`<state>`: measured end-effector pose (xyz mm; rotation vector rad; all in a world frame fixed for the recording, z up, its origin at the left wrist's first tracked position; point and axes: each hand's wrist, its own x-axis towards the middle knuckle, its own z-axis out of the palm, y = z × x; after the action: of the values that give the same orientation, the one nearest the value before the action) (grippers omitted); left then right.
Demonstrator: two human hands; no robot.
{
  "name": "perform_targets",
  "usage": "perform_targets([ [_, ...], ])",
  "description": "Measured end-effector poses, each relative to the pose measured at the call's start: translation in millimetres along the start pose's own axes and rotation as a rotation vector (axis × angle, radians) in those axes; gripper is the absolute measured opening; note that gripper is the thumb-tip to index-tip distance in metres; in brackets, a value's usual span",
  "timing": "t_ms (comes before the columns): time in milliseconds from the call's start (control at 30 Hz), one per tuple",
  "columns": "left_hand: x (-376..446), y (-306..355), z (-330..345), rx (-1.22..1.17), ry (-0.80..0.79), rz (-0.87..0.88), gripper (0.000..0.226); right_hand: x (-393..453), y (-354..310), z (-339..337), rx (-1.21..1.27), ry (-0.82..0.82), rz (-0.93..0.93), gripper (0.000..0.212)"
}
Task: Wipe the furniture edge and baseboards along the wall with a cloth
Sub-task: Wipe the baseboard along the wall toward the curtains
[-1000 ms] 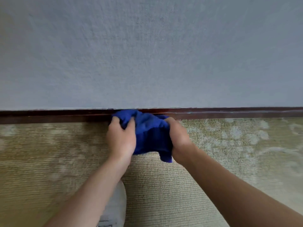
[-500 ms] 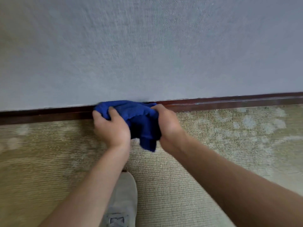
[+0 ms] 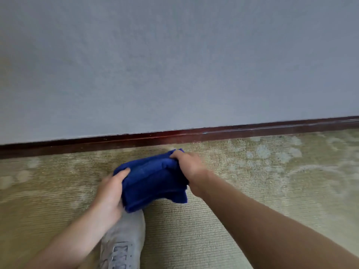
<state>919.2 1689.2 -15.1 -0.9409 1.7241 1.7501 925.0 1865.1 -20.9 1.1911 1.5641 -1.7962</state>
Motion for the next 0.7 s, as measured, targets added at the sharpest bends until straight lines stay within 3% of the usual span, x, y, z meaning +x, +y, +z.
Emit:
perform_targets([
  [133, -39, 23, 6, 0.08, -0.11, -0.07, 0.025, -18, -22, -15, -0.02, -0.092, -0.043, 0.017],
  [300, -70, 24, 52, 0.09, -0.093, -0.064, 0.028, -29, -18, -70, 0.079, 0.003, -0.09, 0.047],
  [467, -42, -5, 114, 0.134, 0.007, -0.038, 0.02, -10, 8, -124, 0.125, 0.134, -0.11, 0.039],
  [567, -30, -28, 153, 0.054, -0.055, -0.069, 0.023, 11, 15, -158, 0.243, 0.216, -0.105, 0.024],
  [633, -28, -34, 167, 0.041, -0.113, -0.107, 0.022, 15, 6, -172, 0.274, 0.228, -0.087, 0.024],
  [700, -24, -31, 169, 0.014, -0.072, -0.132, 0.024, 14, -2, -173, 0.22, 0.216, -0.035, 0.023],
])
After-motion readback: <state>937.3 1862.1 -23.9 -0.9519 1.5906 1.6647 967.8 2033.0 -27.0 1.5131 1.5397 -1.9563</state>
